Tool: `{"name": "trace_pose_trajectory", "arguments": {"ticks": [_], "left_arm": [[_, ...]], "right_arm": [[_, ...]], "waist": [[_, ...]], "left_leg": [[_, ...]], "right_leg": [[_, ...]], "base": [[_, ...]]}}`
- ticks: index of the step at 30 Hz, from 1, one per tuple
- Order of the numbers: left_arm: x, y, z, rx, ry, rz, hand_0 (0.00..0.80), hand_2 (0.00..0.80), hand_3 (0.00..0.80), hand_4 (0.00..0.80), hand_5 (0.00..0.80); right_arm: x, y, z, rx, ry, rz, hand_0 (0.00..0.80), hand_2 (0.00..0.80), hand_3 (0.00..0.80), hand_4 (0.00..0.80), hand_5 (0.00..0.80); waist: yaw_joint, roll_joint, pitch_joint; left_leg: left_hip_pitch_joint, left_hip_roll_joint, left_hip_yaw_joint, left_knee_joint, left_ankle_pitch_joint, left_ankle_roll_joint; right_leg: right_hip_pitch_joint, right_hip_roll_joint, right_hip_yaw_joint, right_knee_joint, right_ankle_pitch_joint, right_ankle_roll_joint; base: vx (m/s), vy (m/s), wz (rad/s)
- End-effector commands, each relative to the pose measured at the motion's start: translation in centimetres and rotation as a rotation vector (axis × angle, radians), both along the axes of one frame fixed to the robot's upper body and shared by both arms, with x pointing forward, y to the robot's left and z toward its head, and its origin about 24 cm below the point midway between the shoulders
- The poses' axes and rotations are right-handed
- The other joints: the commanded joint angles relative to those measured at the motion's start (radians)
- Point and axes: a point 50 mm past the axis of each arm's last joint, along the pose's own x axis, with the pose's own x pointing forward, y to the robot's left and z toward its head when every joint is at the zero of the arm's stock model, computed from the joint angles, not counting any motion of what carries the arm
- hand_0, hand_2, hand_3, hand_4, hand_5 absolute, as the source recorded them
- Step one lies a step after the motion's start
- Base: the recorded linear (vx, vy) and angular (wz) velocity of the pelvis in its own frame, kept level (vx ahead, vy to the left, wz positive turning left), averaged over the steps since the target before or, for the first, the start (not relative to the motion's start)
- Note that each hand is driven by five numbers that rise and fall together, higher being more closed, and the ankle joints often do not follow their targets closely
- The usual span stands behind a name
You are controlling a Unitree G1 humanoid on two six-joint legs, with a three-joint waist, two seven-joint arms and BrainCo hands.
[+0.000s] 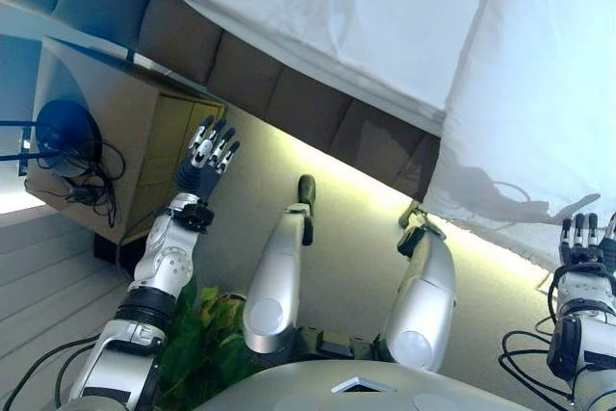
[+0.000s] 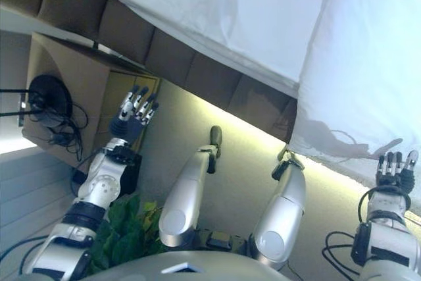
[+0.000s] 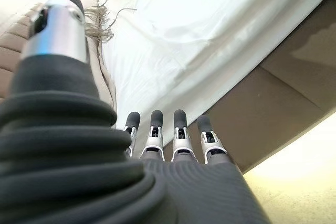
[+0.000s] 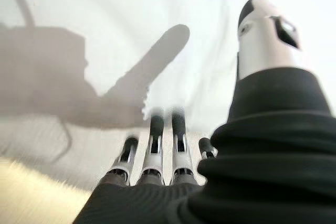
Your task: Make the bed neatly
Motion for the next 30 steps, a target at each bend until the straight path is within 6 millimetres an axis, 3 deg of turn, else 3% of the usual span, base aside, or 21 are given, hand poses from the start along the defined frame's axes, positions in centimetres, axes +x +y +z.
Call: {"name": "trace_pose_trajectory", "arguments": {"ticks": [1, 6, 11, 12, 21, 30], "left_arm": [[-0.4, 0.5, 0.4, -0.047, -0.057, 0.062, 0.0, 0.0, 0.0, 0.0, 0.0], [-0.6, 0.2, 0.3, -0.048, -0.052, 0.061, 0.0, 0.0, 0.0, 0.0, 0.0], [-0.6, 0.2, 0.7, -0.038, -0.064, 0.066, 0.0, 0.0, 0.0, 0.0, 0.0], [-0.7, 0.3, 0.7, -0.035, -0.065, 0.065, 0.0, 0.0, 0.0, 0.0, 0.0], [-1.3, 0.5, 0.9, -0.031, -0.089, 0.045, 0.0, 0.0, 0.0, 0.0, 0.0], [-1.4, 0.0, 0.9, -0.049, -0.107, 0.039, 0.0, 0.0, 0.0, 0.0, 0.0]], "right_arm": [[-3.6, -1.0, -0.9, 0.03, 0.029, -0.099, 0.0, 0.0, 0.0, 0.0, 0.0], [-3.7, -1.6, -0.3, -0.004, 0.023, -0.105, 0.0, 0.0, 0.0, 0.0, 0.0], [-2.6, -3.1, 2.0, -0.065, -0.034, -0.115, 0.0, 0.0, 0.0, 0.0, 0.0], [-2.6, -3.3, 2.2, -0.069, -0.038, -0.119, 0.0, 0.0, 0.0, 0.0, 0.0], [-2.1, -4.9, 4.9, -0.174, -0.083, -0.123, 0.0, 0.0, 0.0, 0.0, 0.0], [-2.3, -6.5, 7.4, -0.258, -0.159, -0.279, 0.0, 0.0, 0.0, 0.0, 0.0]], "waist": [[-0.023, 0.04, 0.013], [-0.023, 0.048, 0.019], [-0.007, 0.056, 0.019], [-0.004, 0.057, 0.019], [0.026, 0.069, 0.019], [0.03, 0.086, 0.019]], "left_leg": [[-0.012, 0.024, -0.04, -0.113, 0.113, -0.012], [-0.023, 0.024, -0.037, -0.11, 0.115, -0.013], [-0.047, 0.026, -0.042, -0.107, 0.104, -0.017], [-0.068, 0.026, -0.039, -0.103, 0.122, -0.013], [-0.138, 0.028, -0.059, -0.076, 0.113, -0.017], [-0.167, 0.03, -0.053, -0.076, 0.119, -0.02]], "right_leg": [[0.014, -0.062, 0.054, 0.042, -0.022, 0.13], [0.012, -0.06, 0.052, 0.043, -0.031, 0.128], [-0.002, -0.062, 0.05, 0.058, -0.058, 0.133], [-0.019, -0.065, 0.039, 0.06, -0.043, 0.121], [-0.089, -0.069, 0.045, 0.125, -0.083, 0.127], [-0.137, -0.086, 0.052, 0.138, -0.073, 0.13]], "base": [[-0.007, 0.004, -0.11], [0.007, 0.0, -0.07], [0.014, -0.042, -0.02], [0.054, -0.067, 0.04], [-0.008, -0.039, 0.04], [-0.026, 0.024, 0.03]]}}
